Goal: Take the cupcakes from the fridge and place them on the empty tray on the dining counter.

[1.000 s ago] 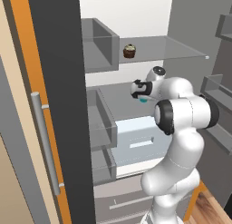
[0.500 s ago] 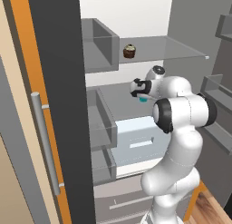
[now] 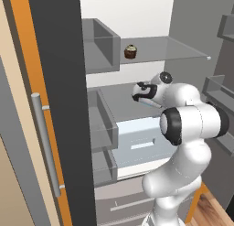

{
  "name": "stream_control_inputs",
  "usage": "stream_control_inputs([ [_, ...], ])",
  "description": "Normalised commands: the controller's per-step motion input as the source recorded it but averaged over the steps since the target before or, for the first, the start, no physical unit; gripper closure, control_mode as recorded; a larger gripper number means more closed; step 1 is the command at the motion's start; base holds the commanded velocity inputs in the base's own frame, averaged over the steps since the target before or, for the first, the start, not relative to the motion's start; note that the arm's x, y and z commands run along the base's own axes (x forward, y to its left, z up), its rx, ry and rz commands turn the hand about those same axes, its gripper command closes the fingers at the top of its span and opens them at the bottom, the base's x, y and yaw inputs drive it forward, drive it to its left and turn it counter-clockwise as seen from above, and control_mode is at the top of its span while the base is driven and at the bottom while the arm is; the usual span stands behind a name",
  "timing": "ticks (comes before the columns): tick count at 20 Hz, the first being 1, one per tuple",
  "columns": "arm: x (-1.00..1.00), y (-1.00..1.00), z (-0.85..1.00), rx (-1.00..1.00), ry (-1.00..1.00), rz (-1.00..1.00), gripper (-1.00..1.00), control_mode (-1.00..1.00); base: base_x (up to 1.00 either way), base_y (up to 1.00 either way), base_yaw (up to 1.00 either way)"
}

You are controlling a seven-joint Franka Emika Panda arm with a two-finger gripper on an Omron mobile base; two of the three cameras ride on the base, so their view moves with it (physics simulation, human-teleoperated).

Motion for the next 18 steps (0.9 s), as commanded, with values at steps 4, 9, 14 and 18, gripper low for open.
stream_control_inputs([
  [4, -0.5, -0.15, 0.44, 0.05, -0.22, 0.0, 1.0, -1.0, 0.0, 0.0, 0.0],
  [9, -0.9, -0.34, 0.77, 0.06, -0.07, 0.0, 1.0, -1.0, 0.0, 0.0, 0.0],
  [14, -0.93, -0.18, 0.91, 0.0, 0.04, 0.0, 1.0, -1.0, 0.0, 0.0, 0.0],
  [18, -0.72, 0.0, 1.0, 0.0, 0.03, 0.0, 1.0, -1.0, 0.0, 0.0, 0.0],
])
